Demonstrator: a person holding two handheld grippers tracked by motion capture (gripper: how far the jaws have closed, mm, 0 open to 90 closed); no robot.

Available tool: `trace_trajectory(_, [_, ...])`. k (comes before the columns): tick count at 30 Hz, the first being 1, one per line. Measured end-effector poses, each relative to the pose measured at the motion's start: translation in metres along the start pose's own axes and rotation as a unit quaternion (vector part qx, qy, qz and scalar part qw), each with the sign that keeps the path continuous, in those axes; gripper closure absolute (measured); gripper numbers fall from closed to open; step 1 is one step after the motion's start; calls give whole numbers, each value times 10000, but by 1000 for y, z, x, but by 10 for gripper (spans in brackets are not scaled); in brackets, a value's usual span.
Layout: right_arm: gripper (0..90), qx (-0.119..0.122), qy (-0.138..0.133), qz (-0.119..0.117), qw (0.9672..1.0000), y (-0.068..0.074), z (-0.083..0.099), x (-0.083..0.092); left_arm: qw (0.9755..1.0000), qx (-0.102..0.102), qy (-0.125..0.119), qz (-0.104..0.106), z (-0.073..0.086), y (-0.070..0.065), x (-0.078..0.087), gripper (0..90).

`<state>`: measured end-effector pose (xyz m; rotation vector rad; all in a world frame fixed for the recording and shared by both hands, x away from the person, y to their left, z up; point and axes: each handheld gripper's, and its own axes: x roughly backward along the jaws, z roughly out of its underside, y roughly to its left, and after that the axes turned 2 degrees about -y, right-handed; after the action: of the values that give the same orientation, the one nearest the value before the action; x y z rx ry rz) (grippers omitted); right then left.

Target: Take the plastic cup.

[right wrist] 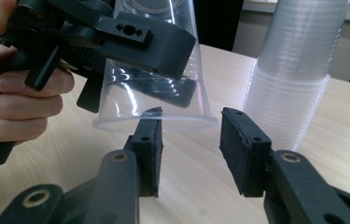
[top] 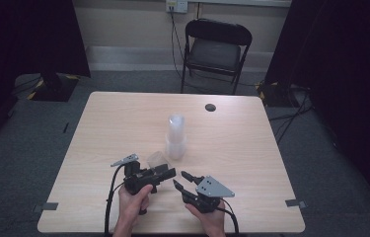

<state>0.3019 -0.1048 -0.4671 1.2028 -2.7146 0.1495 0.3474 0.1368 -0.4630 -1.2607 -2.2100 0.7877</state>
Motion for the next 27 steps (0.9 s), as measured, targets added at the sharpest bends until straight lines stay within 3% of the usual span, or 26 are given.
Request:
trace_trajectory(4, [603, 77, -121, 47, 9999, -1, 0, 0, 9997, 108, 27, 231, 3, -5, -4, 375])
trace_trajectory(14, [628, 123, -361, 118, 9992, -3, -2, -1, 9993, 154, 82, 329, 4, -13, -9, 369])
trace_trajectory(17, [643, 127, -464, 87, 9988, -3, -2, -2, 9988, 128, 111, 463, 4, -17, -10, 364])
trace_trajectory(24, [666, 208, -517, 159, 9983, -2, -4, -3, 9977, 287, 163, 593, 7, -19, -14, 364])
trace_trajectory(27, [671, 266, -641, 174, 9974, -1, -4, -4, 9975, 214, 233, 626, 8, -21, -16, 360])
